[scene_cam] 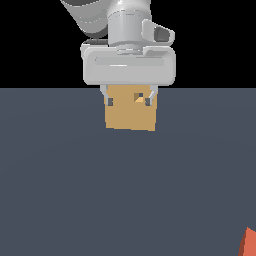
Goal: Insert the peg into the horizontal hole in a box.
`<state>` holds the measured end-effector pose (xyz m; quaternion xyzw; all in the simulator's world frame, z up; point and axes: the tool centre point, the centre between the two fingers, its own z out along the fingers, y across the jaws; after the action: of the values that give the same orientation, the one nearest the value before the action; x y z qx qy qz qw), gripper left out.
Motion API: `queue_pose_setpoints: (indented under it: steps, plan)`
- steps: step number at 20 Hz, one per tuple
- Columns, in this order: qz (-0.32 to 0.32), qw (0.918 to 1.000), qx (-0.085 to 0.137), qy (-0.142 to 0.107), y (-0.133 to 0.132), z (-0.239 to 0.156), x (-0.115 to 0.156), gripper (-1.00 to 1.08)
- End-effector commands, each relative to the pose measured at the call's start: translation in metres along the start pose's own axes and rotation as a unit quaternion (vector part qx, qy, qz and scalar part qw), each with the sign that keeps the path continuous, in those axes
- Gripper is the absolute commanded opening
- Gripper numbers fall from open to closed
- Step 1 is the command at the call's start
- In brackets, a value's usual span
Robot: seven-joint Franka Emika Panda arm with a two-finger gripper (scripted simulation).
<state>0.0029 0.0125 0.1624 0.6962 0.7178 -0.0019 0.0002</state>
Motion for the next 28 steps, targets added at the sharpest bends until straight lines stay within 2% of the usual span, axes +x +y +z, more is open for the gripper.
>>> queue_pose_setpoints:
  steps: [1,9,13,17,22,28]
  plan:
    - [0.000,1.0000,0.000,0.000,0.000,0.000,0.000,1.00]
    - [0.027,0.9996,0.000,0.000,0.010,0.007,-0.020,1.00]
    - [0.061,0.9982,0.000,-0.001,0.021,0.015,-0.046,1.00]
    - [0.109,0.9941,0.000,-0.001,0.034,0.027,-0.084,1.00]
    - [0.191,0.9817,-0.001,-0.001,0.048,0.046,-0.151,1.00]
    - [0.288,0.9578,-0.001,0.000,0.049,0.070,-0.233,1.00]
